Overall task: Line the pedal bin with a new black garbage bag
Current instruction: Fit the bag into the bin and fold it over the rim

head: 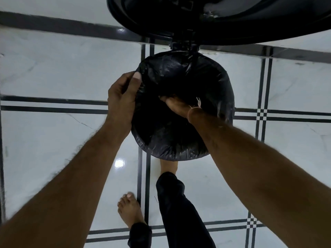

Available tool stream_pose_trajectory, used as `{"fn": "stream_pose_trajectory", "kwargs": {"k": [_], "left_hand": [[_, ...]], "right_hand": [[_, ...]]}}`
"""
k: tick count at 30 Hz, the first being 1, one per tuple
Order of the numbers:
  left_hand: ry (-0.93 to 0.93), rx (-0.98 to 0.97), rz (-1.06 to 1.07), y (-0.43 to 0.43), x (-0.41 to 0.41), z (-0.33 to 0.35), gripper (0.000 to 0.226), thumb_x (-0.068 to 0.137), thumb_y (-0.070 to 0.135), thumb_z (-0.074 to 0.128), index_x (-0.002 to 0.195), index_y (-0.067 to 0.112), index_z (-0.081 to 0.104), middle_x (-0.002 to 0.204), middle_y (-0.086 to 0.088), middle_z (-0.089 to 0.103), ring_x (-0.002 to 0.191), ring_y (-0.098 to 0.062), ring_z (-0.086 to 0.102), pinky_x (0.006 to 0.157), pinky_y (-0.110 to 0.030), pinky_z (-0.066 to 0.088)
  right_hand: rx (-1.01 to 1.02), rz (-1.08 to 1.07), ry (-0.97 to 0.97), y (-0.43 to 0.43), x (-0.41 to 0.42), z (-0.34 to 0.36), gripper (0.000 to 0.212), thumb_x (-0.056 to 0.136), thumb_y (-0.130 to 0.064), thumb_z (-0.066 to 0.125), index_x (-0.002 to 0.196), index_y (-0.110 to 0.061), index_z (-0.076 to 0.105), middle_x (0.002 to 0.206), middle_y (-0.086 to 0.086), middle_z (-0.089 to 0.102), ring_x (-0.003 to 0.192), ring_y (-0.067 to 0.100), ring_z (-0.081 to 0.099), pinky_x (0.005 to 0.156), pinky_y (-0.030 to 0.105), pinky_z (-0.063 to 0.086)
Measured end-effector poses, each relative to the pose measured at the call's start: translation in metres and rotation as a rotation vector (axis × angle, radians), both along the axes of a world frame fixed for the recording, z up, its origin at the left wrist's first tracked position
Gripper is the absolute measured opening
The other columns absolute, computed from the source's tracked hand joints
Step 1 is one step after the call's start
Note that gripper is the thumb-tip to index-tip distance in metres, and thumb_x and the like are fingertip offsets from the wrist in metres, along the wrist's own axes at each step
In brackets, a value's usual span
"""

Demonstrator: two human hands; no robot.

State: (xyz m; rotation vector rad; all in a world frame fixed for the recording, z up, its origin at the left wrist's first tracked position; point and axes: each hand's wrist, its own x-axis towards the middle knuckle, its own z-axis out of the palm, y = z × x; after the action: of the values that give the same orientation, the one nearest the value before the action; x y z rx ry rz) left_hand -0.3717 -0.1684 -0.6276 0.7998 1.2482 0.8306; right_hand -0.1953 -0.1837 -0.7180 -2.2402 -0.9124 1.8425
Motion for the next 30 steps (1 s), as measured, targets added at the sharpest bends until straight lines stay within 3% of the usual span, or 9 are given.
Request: {"fn": "stream_pose_trajectory", "kwargs": {"k": [2, 5, 7, 11, 13, 16, 21, 24, 30], "left_hand": [[-0.002, -0.016, -0.001, -0.001, 0.002, 0.004, 0.022, 0.104, 0.025, 0.058, 0.11, 0.01, 0.073, 0.097, 0.001, 0.074, 0.099, -0.018, 0.069, 0.095, -0.037, 0.057], [0.014, -0.044, 0.006, 0.001, 0.003, 0.009, 0.022, 0.104, 0.026, 0.059, 0.11, 0.011, 0.073, 0.098, 0.0, 0.075, 0.098, -0.018, 0.07, 0.094, -0.039, 0.057], [0.025, -0.055, -0.006, 0.0, 0.003, 0.011, 0.026, 0.104, 0.029, 0.059, 0.113, 0.009, 0.073, 0.104, -0.006, 0.074, 0.102, -0.021, 0.07, 0.098, -0.044, 0.057], [0.053, -0.051, -0.025, 0.0, 0.002, 0.013, 0.031, 0.103, 0.032, 0.058, 0.115, 0.006, 0.071, 0.107, -0.009, 0.073, 0.105, -0.023, 0.069, 0.101, -0.049, 0.055], [0.066, -0.025, -0.023, 0.001, 0.001, 0.011, 0.028, 0.103, 0.032, 0.059, 0.111, 0.009, 0.072, 0.105, -0.007, 0.073, 0.105, -0.022, 0.068, 0.102, -0.05, 0.055], [0.062, 0.003, -0.023, 0.0, 0.0, 0.003, 0.024, 0.103, 0.03, 0.058, 0.108, 0.011, 0.072, 0.101, -0.004, 0.072, 0.102, -0.021, 0.068, 0.101, -0.048, 0.055], [0.026, 0.039, -0.008, 0.0, 0.002, -0.005, 0.026, 0.104, 0.027, 0.057, 0.108, 0.006, 0.071, 0.1, -0.007, 0.071, 0.1, -0.023, 0.066, 0.098, -0.046, 0.055], [0.04, 0.051, -0.013, -0.001, 0.004, 0.001, 0.026, 0.105, 0.026, 0.056, 0.108, 0.005, 0.071, 0.099, -0.007, 0.071, 0.099, -0.022, 0.067, 0.096, -0.044, 0.057], [0.058, 0.007, -0.029, 0.001, 0.002, 0.011, 0.027, 0.105, 0.027, 0.056, 0.112, 0.007, 0.071, 0.105, -0.009, 0.073, 0.102, -0.023, 0.069, 0.098, -0.047, 0.057]], "right_hand": [[0.059, 0.001, -0.078, -0.009, 0.006, 0.031, 0.045, 0.107, -0.033, 0.052, 0.143, -0.005, 0.059, 0.152, 0.017, 0.055, 0.143, 0.034, 0.048, 0.117, 0.034, 0.035], [0.512, 0.105, -0.36, -0.037, 0.01, 0.097, 0.037, 0.103, -0.035, 0.056, 0.126, -0.009, 0.071, 0.129, 0.013, 0.07, 0.123, 0.031, 0.063, 0.107, 0.034, 0.045], [0.733, 0.082, -0.192, -0.06, 0.0, 0.135, 0.028, 0.103, -0.029, 0.06, 0.124, -0.016, 0.073, 0.127, 0.001, 0.069, 0.122, 0.015, 0.062, 0.107, 0.029, 0.047], [0.2, 0.187, 0.294, -0.065, -0.029, 0.142, 0.039, 0.106, -0.042, 0.053, 0.142, -0.032, 0.062, 0.153, -0.011, 0.054, 0.143, 0.003, 0.045, 0.122, 0.025, 0.03], [0.05, 0.173, 0.285, -0.051, -0.035, 0.124, 0.046, 0.106, -0.048, 0.05, 0.151, -0.037, 0.052, 0.162, -0.013, 0.043, 0.15, 0.009, 0.036, 0.12, 0.026, 0.022], [-0.004, 0.004, 0.146, -0.023, -0.035, 0.09, 0.051, 0.107, -0.037, 0.052, 0.154, -0.018, 0.047, 0.162, 0.004, 0.045, 0.149, 0.022, 0.039, 0.117, 0.026, 0.025], [-0.09, -0.147, 0.115, -0.012, -0.029, 0.046, 0.051, 0.1, -0.038, 0.058, 0.141, -0.007, 0.061, 0.14, 0.012, 0.062, 0.131, 0.028, 0.056, 0.113, 0.032, 0.037], [-0.017, -0.132, 0.105, -0.027, -0.014, 0.06, 0.044, 0.105, -0.033, 0.056, 0.142, -0.01, 0.062, 0.141, 0.007, 0.062, 0.135, 0.025, 0.054, 0.12, 0.035, 0.035], [0.588, 0.063, 0.029, -0.058, 0.002, 0.138, 0.028, 0.101, -0.024, 0.062, 0.127, -0.025, 0.072, 0.134, -0.003, 0.064, 0.13, 0.008, 0.057, 0.115, 0.026, 0.041]]}}
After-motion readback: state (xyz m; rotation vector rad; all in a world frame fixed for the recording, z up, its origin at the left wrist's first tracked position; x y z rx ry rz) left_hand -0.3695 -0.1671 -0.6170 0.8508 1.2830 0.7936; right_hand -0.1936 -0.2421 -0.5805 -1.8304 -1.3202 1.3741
